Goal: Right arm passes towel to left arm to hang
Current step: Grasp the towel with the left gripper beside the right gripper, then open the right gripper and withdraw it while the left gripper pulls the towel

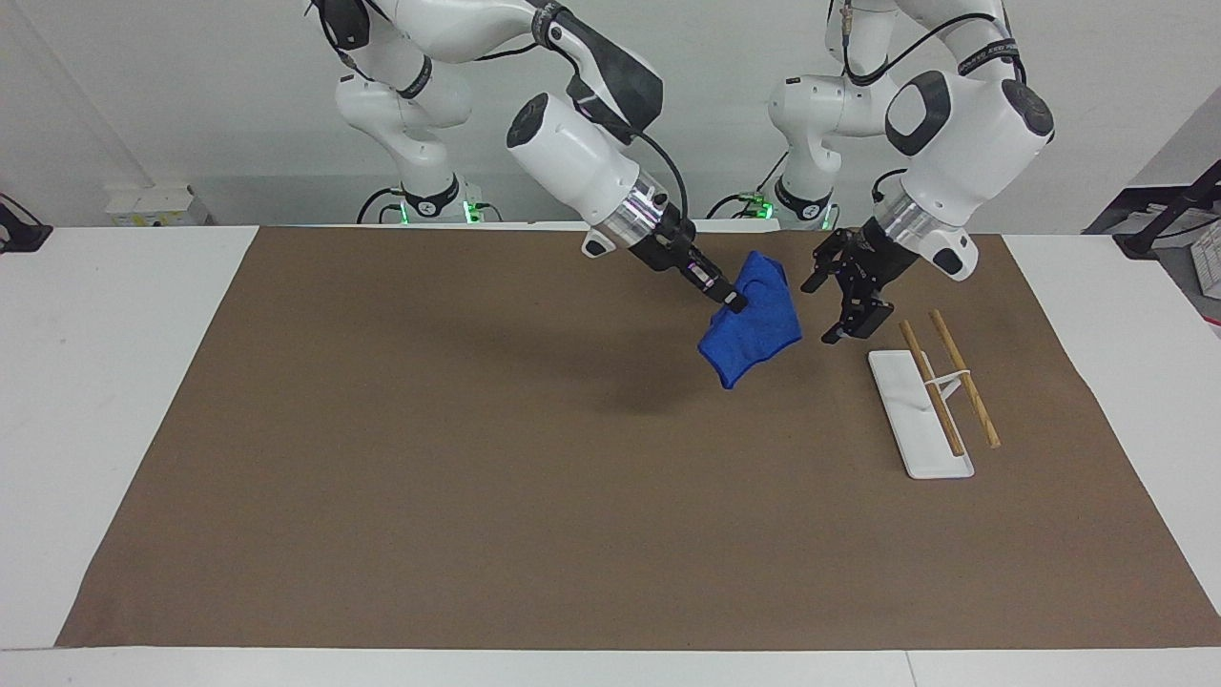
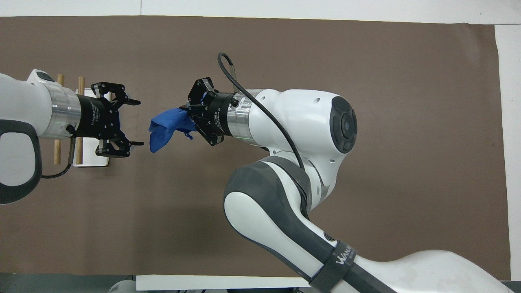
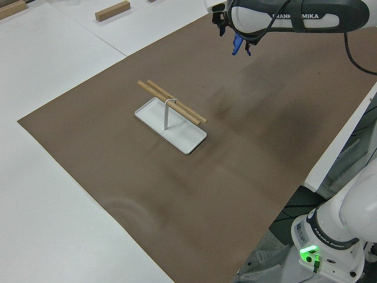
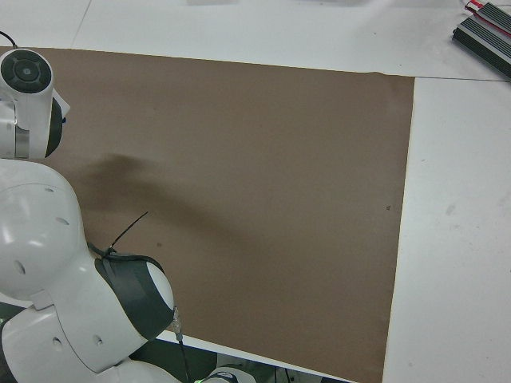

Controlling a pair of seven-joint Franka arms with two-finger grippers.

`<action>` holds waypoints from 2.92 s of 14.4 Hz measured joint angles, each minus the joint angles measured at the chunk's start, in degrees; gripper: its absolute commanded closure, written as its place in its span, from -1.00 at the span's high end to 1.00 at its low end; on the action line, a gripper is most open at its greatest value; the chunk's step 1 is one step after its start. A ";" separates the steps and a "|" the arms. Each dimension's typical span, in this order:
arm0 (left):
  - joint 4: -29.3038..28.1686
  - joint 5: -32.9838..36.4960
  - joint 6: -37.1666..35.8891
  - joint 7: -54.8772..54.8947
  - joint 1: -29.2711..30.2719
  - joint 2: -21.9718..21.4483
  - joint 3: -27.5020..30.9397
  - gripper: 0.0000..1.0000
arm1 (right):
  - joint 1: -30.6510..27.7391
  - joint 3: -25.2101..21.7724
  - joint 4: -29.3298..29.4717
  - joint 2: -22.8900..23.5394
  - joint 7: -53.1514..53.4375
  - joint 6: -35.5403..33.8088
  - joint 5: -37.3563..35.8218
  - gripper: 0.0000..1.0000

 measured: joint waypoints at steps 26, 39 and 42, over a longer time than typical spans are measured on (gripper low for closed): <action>-4.91 -0.62 6.99 -5.36 -3.30 -0.04 0.12 -0.99 | 0.00 0.16 0.54 0.33 0.00 0.00 0.00 -0.58; -4.37 -0.61 13.30 6.23 -1.27 0.75 0.75 -0.99 | -1.31 -2.74 -5.90 -1.29 -29.14 -0.19 -2.37 1.00; -4.15 -0.63 13.30 20.17 1.81 0.95 0.91 -0.99 | -1.83 -9.89 -10.88 -4.47 -49.53 -4.81 -2.83 1.00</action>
